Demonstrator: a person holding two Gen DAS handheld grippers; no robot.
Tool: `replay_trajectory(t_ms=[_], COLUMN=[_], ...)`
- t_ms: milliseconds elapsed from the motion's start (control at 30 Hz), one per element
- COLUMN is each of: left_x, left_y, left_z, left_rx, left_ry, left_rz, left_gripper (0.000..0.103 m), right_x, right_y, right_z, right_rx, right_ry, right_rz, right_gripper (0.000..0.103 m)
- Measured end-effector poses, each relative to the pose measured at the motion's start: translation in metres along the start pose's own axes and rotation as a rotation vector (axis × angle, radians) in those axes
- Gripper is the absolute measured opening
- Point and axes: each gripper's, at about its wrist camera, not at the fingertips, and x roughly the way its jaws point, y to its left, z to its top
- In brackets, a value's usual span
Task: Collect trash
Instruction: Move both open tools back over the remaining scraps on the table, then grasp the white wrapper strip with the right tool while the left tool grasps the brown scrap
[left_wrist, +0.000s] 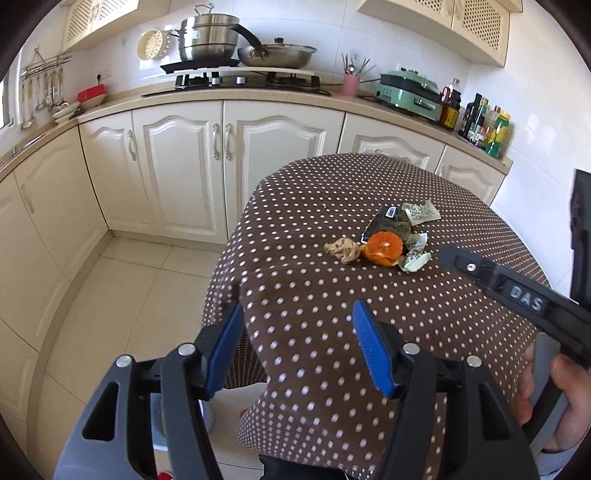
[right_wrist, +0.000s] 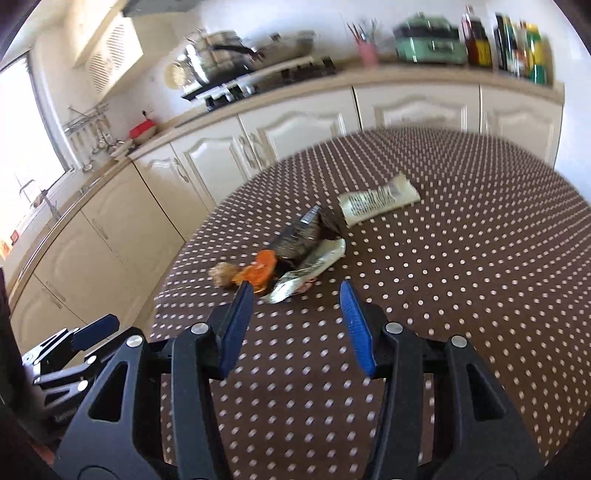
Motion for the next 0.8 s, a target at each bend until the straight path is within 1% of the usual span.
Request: replay_trajectory(t_ms=[67,133,167,200,267,300,367,433,667,800], left_x=[0.009,0.017,0.02,0.023,0.029,0.031,0.037,0.042,0.063,0.078], left_y=[-0.001,-0.002,-0.003,-0.004,-0.006,-0.007,-0.009,-0.011,-0.025,-0.039], left_z=[0.006,0.01,0.011,0.012,0.014,0.015,0.017,0.019,0.034,0.043], left_rx=[0.0,0.004,0.011,0.017,0.028,0.031,0.037,0.038,0.044,0.075], left_ry=[0.01,0.019,0.023,0.026,0.034,0.038,0.043,0.045,0.053,0.06], left_rz=[0.002,0.008,0.006,0.009,0.009,0.003,-0.02,-0.033,-0.06,-0.047], left_gripper=[0.061,0.061,0.061,0.061,0.061,0.061,0.061,0.061,0.061,0.06], right_x=[0.014,0.023,0.029,0.033,0.043,0.043,0.044,0.042,0.009,-0.002], right_y=[0.0,-0.001,-0.001,-0.003,-0.006,-0.006,-0.008,-0.012,-0.043,-0.052], right_z=[0.002,0.003,0.004,0.005,0.004,0.003,0.004,0.004,0.005,0.003], right_rx=[0.023,0.026,0.028,0.031,0.038,0.042,0.039,0.037,0.084,0.095], right_ry=[0.037,0.061,0.079,0.091,0.125,0.126,0.131,0.125,0.007,-0.029], right_rz=[0.02,0.016,0.017,0.018,0.032,0.039,0.066,0.071,0.057,0.063], right_gripper=[0.049,0.048,0.043,0.035,0.032,0.021,0.018,0.016,0.016,0.016])
